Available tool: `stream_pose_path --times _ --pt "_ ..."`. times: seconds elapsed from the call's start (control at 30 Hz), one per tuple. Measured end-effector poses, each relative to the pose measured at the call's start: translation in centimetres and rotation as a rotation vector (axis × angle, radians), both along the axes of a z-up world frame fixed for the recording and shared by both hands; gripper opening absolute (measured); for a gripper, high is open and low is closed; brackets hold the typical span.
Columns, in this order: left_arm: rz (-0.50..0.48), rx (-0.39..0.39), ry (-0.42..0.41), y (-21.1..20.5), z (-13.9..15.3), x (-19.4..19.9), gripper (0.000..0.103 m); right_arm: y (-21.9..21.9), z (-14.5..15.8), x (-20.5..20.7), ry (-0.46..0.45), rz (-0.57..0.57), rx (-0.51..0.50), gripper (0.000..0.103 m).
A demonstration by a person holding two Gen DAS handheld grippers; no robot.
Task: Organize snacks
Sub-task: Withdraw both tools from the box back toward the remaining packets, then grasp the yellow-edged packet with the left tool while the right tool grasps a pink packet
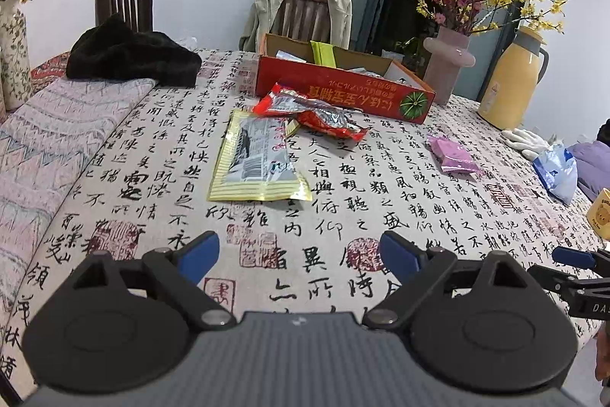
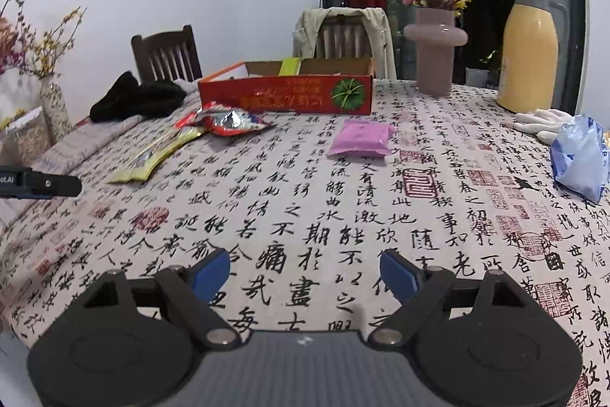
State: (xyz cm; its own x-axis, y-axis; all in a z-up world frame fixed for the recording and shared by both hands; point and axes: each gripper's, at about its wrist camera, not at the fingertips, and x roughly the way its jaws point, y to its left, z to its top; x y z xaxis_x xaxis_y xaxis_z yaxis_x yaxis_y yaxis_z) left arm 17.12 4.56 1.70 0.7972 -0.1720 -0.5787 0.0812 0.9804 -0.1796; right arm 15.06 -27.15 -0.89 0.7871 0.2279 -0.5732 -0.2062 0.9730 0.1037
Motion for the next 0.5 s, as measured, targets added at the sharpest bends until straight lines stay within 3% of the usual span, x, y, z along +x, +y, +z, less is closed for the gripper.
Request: stream_pose_path --times 0.23,0.5 --pt "0.022 0.018 0.024 0.1 -0.5 2.0 0.093 -0.2 0.0 1.4 0.005 0.0 -0.021 0.086" --pt "0.026 0.125 0.025 -0.4 -1.3 9.1 0.097 -0.6 1.0 6.1 -0.003 0.0 -0.043 0.09"
